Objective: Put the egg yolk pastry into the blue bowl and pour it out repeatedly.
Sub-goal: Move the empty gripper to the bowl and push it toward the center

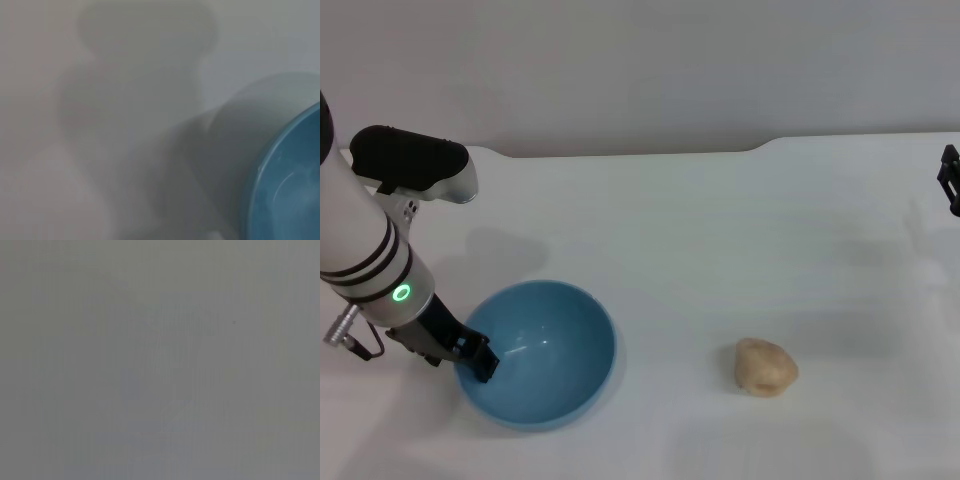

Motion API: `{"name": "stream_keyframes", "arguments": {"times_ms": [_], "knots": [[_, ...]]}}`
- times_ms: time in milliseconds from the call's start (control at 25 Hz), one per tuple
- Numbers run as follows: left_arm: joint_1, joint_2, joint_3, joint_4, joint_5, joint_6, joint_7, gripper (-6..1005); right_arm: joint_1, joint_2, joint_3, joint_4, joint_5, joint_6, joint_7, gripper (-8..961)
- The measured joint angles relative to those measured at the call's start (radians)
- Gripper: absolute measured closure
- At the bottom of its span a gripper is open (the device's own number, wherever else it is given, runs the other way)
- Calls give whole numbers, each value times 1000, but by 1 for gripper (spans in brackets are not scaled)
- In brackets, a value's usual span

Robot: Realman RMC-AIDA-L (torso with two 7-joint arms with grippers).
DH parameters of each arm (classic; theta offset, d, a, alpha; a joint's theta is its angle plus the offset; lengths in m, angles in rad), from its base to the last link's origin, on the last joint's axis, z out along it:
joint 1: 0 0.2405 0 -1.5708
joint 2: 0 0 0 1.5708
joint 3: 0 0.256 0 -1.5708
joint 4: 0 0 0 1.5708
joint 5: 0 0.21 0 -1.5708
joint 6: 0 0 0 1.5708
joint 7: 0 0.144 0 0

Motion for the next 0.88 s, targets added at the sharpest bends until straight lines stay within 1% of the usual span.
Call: {"name": "stream_keyframes", "arguments": {"times_ms": [120,360,560,880], "knots": [[0,-1,-2,1,-1,2,-5,348,0,0,0,0,0,0,0,398],[-9,-1,5,1,-13,0,1,540,-3,0,0,0,0,0,0,398],[-17,-1,-1,3,-13,-3,1,774,-5,0,0,1,0,0,0,398],[-20,-1,-2,5,-16,-9,1,916,-5,0,0,0,0,-3,0,398]]}}
